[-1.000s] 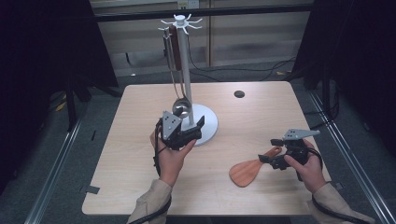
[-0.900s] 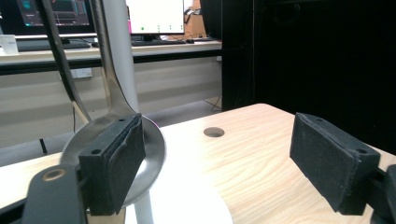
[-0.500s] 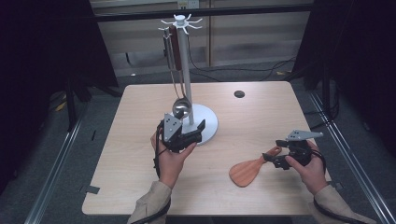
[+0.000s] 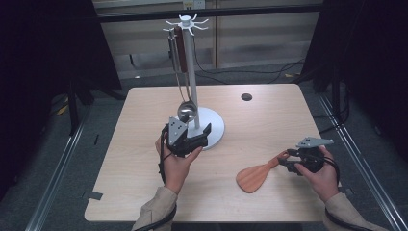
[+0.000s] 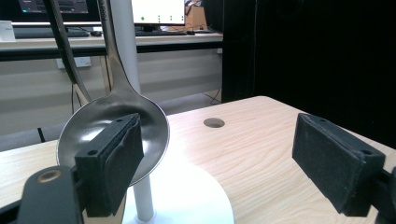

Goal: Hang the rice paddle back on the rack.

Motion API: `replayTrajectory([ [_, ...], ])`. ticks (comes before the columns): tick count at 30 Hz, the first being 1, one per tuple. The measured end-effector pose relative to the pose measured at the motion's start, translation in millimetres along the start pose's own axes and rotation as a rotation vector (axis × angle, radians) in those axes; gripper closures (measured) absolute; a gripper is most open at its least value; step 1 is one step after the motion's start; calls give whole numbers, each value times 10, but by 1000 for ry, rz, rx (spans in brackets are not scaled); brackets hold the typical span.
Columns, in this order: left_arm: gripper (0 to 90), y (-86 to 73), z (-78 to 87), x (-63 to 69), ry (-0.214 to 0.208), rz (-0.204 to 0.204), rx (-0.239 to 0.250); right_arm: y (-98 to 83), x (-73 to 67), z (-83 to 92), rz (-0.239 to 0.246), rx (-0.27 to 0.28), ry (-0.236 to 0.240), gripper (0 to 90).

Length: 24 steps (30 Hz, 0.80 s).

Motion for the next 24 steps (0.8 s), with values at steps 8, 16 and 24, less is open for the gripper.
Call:
replayTrajectory([
  [8, 163, -23, -6, 12, -1, -4, -12, -91, 63, -60, -13, -44, -35, 746],
  [16, 163, -63, 1, 20, -4, -8, -24, -151, 139, -122, -41, -75, -79, 823],
  [24, 162, -93, 28, 11, 4, -9, -39, -108, 173, -208, -65, -67, -112, 785],
])
Point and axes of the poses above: each handheld gripper's, and its own axes: z roughly backward along the jaws, y roughly out of its top, x roughly to its right, the point moved 9 cm from there along -z, roughly forward along the jaws, and after that the axes turned 1 degree about y, right-handed, at the moved point
